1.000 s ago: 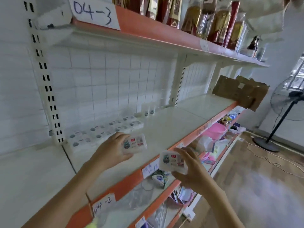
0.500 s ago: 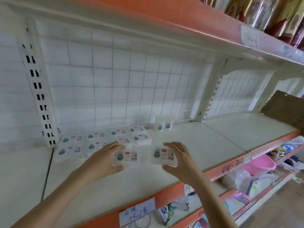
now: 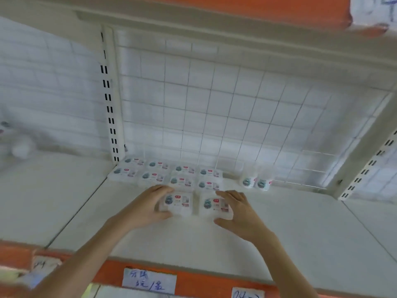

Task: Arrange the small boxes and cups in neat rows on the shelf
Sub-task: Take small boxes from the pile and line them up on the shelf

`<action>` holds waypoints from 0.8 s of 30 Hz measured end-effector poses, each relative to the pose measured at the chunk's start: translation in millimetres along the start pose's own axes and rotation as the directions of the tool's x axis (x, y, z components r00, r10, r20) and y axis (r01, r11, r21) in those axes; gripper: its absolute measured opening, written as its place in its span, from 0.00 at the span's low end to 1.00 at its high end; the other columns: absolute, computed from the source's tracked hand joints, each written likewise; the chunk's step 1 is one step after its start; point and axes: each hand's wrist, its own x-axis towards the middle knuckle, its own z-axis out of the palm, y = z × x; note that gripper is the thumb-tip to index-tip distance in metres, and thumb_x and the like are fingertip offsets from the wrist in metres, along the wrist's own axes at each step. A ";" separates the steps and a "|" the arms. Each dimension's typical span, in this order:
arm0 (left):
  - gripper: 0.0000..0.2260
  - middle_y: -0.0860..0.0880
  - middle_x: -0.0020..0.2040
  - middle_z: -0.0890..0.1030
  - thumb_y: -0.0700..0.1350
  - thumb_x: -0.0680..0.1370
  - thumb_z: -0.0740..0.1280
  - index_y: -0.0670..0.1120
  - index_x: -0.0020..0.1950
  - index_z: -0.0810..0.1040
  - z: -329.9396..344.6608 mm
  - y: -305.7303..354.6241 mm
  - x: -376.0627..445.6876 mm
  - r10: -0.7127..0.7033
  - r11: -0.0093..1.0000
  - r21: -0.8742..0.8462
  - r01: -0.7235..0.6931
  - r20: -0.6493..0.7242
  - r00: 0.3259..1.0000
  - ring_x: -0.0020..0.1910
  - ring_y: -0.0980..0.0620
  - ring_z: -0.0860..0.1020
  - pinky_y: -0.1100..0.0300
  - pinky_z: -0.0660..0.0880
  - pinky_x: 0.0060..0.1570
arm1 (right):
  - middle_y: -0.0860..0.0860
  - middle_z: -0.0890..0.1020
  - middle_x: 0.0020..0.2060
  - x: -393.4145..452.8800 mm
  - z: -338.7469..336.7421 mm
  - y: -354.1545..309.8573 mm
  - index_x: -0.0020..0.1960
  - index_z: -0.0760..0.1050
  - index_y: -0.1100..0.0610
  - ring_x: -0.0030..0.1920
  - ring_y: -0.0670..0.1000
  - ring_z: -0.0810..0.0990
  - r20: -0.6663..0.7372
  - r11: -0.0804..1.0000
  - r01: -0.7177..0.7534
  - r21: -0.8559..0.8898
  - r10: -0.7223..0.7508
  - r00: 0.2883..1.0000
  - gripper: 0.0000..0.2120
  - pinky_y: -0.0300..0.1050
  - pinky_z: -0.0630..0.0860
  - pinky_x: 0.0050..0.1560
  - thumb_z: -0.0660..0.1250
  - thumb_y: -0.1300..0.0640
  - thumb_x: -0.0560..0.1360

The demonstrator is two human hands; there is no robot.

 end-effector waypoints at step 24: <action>0.22 0.58 0.54 0.67 0.59 0.69 0.63 0.45 0.55 0.77 21.8 -6.4 0.0 0.116 0.991 0.093 -0.096 -0.238 0.964 0.53 0.63 0.69 0.80 0.60 0.56 | 0.46 0.69 0.56 1.2 29.7 24.6 0.60 0.72 0.57 0.54 0.36 0.69 -0.188 0.972 0.133 0.192 -0.096 0.977 0.22 0.24 0.63 0.58 0.68 0.49 0.70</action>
